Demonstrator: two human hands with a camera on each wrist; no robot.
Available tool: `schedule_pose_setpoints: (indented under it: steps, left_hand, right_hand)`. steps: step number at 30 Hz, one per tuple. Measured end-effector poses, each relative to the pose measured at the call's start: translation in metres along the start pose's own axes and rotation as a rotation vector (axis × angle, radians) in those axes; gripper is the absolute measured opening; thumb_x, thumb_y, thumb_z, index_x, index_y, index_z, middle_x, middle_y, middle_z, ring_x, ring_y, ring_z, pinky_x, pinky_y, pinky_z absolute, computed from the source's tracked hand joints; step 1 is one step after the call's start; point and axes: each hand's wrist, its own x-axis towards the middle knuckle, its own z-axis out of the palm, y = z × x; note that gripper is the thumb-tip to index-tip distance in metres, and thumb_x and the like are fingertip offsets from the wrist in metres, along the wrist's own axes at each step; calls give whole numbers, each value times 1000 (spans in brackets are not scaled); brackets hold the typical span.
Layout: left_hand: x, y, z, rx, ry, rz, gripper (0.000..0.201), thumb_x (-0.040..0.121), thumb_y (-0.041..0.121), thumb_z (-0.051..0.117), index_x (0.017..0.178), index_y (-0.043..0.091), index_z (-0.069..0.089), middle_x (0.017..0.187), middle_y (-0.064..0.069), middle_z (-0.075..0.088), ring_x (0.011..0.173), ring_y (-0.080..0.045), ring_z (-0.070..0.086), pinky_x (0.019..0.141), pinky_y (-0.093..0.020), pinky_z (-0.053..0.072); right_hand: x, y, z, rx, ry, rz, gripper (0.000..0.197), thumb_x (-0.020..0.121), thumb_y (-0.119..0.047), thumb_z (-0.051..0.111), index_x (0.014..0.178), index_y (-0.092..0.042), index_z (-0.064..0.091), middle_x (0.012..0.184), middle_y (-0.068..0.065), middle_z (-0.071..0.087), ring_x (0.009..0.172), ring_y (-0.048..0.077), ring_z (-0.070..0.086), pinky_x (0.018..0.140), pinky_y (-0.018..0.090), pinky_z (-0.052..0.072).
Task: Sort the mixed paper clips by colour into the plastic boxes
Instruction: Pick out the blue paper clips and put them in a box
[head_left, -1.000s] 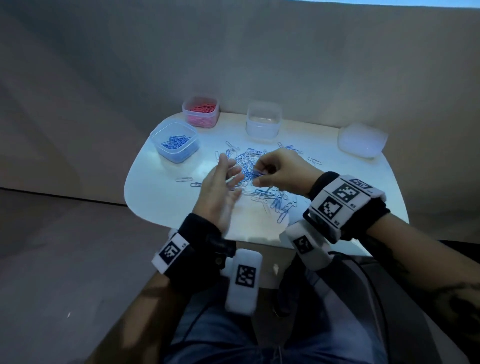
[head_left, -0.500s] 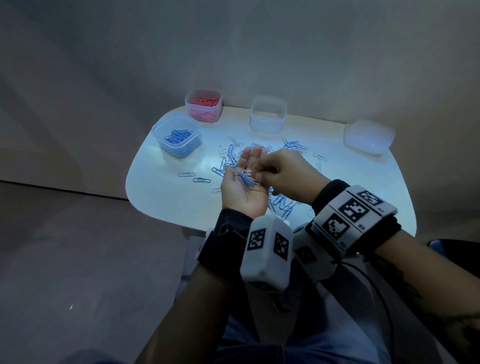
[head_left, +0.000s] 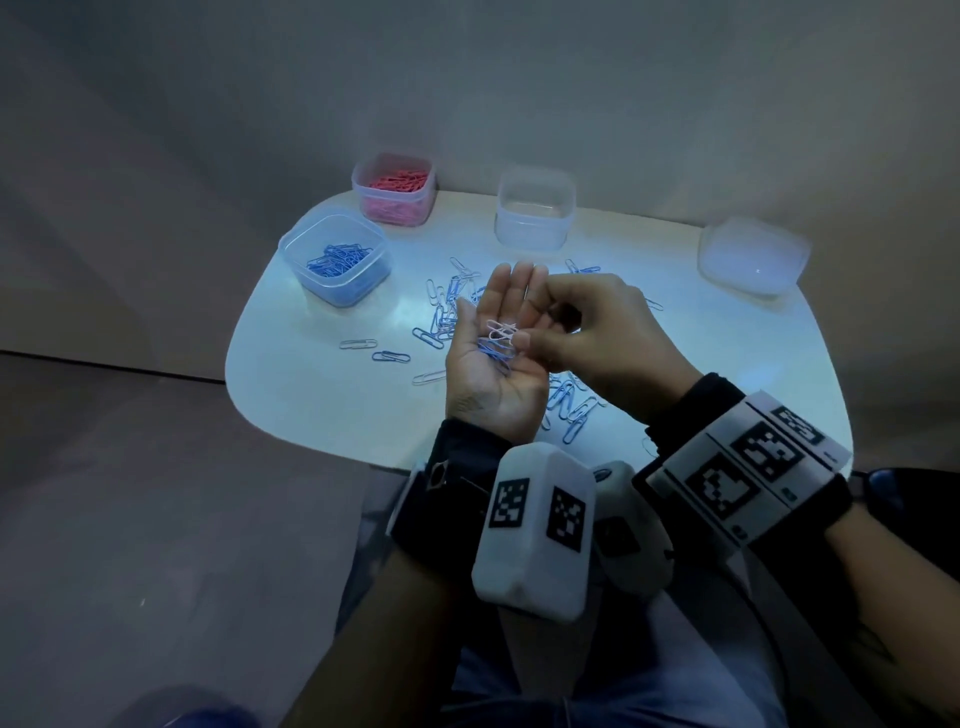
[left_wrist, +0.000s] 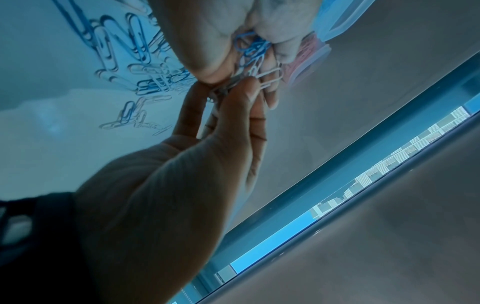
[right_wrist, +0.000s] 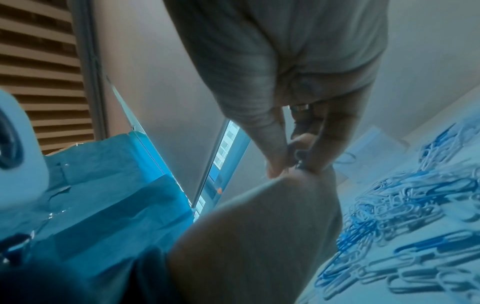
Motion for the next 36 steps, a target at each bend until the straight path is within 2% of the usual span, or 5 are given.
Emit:
schedule_pose_setpoints:
  steps: [4,9,19,23,36]
  left_hand:
    - [-3,0,0,3,5,-12,52,102,35,21,93,2,59,83,-14,70,75,-26,69,66,-36,57]
    - [-7,2,-2,38,28,-35,52,102,35,16,98,3,56,139,-18,46,134,-31,38,91,-41,38]
    - [-4,5,-1,61,-6,-45,53,102,37,13,102,7,57,146,-13,39,136,-36,34,92,-42,37]
    - [-7,6,3,0,-22,-73,55,102,37,14,102,2,57,146,-15,40,135,-36,35,80,-39,50]
    - [-11,6,9,-2,-87,-65,56,102,37,11,102,7,58,146,-8,41,134,-37,36,79,-43,43]
  right_hand:
    - [4,2,7,-42,54,-29,13,77,2,63,85,-8,62,62,-1,55,67,15,54,71,29,49]
    - [1,0,14,-223,-21,-38,3,83,-6,61,84,-6,63,78,1,51,78,15,44,71,31,35]
    - [1,-3,12,-269,-50,-35,16,86,-11,59,94,2,65,100,17,60,94,30,54,85,40,41]
    - [3,-2,12,-262,-64,2,21,91,-19,54,98,1,57,105,17,57,95,27,49,70,28,30]
    - [-2,-3,2,-67,-5,-26,6,82,-9,65,81,-3,67,70,7,59,77,29,58,82,39,49]
